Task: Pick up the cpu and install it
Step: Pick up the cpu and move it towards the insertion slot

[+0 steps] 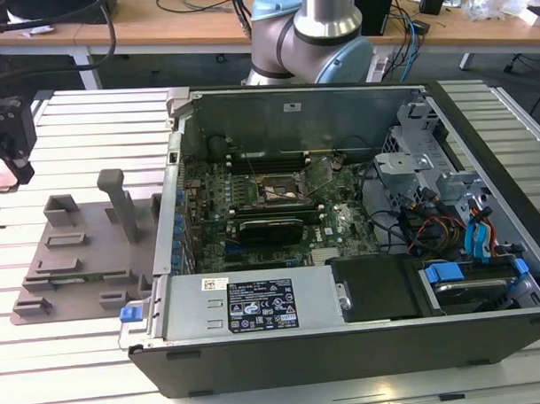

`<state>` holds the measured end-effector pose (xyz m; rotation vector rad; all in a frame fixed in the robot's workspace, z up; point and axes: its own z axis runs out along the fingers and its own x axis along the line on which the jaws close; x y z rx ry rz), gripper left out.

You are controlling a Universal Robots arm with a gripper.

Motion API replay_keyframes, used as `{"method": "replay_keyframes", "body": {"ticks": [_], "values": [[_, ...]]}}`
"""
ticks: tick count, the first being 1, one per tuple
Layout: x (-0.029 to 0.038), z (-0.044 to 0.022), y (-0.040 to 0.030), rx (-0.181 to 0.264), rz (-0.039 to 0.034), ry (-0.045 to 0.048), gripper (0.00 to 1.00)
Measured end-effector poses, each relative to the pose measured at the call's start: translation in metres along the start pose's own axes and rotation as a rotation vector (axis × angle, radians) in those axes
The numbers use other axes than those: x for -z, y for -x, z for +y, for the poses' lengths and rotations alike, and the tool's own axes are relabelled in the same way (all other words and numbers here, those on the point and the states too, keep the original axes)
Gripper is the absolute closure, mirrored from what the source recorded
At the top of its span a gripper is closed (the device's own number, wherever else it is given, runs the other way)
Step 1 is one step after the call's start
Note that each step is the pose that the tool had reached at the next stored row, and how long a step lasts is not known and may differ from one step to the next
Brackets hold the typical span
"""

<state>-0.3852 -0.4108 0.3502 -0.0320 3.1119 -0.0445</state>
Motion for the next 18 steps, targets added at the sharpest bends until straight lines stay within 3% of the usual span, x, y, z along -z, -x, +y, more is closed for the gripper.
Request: {"method": "replay_keyframes", "body": {"ticks": [18], "values": [[0.0219, -0.0005, 0.0006, 0.000, 0.0000, 0.0000, 0.45]]}}
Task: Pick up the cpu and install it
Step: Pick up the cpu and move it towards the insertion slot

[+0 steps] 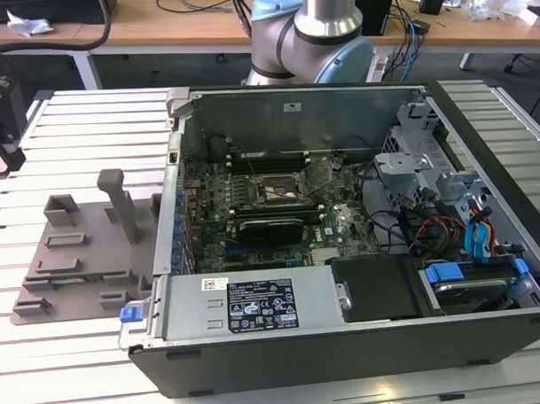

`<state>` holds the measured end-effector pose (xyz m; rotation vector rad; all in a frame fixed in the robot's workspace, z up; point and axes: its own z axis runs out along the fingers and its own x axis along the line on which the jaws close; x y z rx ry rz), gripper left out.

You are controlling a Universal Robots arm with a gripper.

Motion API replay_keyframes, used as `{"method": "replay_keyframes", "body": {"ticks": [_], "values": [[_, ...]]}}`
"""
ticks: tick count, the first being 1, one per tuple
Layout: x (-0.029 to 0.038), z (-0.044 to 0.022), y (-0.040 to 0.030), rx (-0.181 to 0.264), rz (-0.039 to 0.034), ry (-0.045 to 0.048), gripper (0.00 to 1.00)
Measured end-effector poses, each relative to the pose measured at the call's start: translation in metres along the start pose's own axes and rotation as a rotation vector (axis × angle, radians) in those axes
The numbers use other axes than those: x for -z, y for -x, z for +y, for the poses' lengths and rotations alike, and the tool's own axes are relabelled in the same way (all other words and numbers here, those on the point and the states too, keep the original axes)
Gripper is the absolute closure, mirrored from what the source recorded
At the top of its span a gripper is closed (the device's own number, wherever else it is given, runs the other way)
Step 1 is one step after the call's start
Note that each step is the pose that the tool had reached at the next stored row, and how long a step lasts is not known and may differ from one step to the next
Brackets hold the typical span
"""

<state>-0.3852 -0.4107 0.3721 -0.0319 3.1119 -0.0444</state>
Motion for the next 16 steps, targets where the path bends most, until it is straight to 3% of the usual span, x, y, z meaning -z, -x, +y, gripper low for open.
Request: {"method": "replay_keyframes", "body": {"ticks": [8, 13, 16], "values": [[0.0163, 0.0024, 0.0006, 0.000, -0.0002, 0.0001, 0.45], [0.0190, 0.0086, 0.0007, 0.000, 0.0002, -0.0002, 0.45], [0.0190, 0.0088, 0.0007, 0.000, 0.0000, 0.0000, 0.45]]}}
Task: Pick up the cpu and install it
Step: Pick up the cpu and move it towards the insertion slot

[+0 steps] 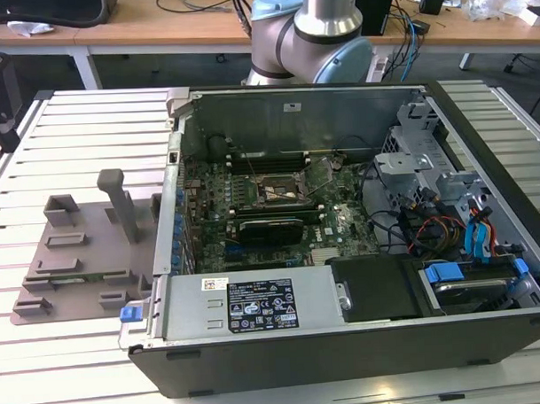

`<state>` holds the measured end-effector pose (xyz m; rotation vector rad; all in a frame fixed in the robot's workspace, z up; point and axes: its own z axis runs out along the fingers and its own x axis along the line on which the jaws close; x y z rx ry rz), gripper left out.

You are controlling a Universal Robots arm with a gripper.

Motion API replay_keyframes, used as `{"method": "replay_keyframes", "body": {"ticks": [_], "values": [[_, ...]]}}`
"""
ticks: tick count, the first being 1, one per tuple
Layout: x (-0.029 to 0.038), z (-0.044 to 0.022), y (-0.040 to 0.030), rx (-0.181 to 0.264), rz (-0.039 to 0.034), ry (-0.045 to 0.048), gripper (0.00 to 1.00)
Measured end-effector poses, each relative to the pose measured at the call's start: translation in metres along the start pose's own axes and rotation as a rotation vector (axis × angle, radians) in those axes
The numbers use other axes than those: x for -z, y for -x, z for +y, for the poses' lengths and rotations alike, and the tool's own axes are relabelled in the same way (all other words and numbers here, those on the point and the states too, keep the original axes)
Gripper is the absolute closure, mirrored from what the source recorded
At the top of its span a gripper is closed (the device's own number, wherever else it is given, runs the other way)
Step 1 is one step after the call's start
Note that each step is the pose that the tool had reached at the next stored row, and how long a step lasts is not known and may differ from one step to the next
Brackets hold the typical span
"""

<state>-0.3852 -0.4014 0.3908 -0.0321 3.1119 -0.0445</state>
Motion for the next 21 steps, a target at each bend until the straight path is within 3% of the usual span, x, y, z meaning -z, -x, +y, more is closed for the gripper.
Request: {"method": "replay_keyframes", "body": {"ticks": [5, 21], "values": [[0.0000, 0.0002, 0.0008, 0.000, 0.0000, 0.0000, 0.45], [-0.0027, -0.0009, 0.0483, 0.000, 0.0002, -0.0083, 0.45]]}}
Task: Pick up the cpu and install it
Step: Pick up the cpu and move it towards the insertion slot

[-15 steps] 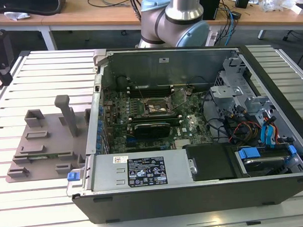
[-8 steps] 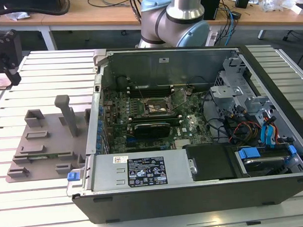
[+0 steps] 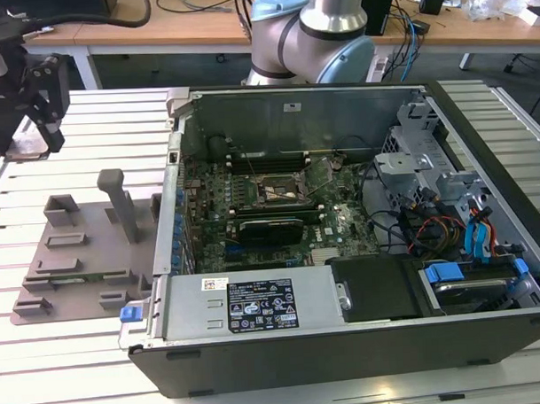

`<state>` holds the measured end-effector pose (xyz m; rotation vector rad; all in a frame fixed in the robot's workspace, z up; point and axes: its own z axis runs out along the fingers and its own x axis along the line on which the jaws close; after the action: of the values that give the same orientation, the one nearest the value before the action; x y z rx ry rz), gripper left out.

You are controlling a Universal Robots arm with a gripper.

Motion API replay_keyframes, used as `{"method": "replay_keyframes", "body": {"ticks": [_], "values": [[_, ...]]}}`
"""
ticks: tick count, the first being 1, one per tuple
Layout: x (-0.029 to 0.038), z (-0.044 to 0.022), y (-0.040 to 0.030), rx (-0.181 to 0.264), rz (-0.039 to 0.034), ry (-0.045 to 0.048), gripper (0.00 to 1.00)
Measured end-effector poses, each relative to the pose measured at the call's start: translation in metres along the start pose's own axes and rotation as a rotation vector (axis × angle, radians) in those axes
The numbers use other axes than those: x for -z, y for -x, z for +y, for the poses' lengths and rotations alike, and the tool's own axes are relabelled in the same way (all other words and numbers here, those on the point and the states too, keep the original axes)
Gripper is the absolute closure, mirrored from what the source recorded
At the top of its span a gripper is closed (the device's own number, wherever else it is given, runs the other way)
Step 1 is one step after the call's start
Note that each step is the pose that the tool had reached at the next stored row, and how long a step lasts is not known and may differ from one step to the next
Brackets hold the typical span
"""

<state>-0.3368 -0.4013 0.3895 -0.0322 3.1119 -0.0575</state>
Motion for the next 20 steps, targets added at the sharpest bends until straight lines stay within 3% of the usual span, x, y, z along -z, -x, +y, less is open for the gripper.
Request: {"method": "replay_keyframes", "body": {"ticks": [6, 20], "values": [[-0.0012, -0.0003, 0.0155, 0.000, 0.0002, -0.0086, 0.45], [-0.0031, -0.0009, 0.0477, 0.000, 0.0003, -0.0147, 0.45]]}}
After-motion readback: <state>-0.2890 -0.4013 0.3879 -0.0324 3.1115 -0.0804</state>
